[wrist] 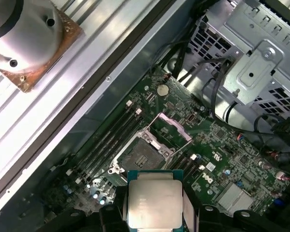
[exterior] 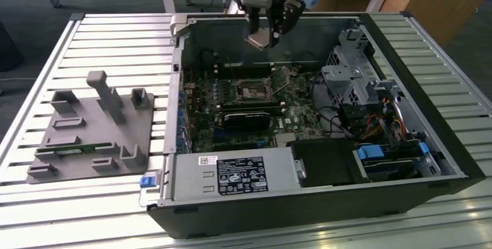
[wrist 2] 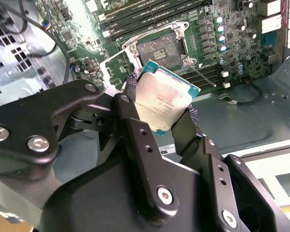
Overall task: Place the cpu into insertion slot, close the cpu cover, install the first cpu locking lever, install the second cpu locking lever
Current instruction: 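Place the cpu into insertion slot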
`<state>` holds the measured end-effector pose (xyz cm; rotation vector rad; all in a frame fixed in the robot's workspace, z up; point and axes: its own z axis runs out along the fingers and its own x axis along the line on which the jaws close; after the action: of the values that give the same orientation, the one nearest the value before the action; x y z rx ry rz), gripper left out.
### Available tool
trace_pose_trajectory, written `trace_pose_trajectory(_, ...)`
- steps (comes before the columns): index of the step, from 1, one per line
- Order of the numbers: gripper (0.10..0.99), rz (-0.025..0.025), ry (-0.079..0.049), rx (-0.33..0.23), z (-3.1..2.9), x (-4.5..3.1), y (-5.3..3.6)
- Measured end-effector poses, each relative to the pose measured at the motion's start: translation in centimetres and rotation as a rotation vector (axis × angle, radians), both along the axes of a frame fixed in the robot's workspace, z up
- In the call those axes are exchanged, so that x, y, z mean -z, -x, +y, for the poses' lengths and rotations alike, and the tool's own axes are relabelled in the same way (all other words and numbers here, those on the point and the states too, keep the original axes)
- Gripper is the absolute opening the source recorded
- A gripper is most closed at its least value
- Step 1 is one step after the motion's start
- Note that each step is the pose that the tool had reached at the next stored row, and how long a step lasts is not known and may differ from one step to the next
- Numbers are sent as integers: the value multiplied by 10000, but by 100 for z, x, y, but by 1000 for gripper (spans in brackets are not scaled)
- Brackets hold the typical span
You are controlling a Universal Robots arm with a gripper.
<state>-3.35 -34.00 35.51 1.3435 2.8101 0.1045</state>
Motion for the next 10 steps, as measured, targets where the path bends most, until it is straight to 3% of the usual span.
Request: trace_pose_trajectory(10, 541, 0, 56, 1126, 0, 59, 3)
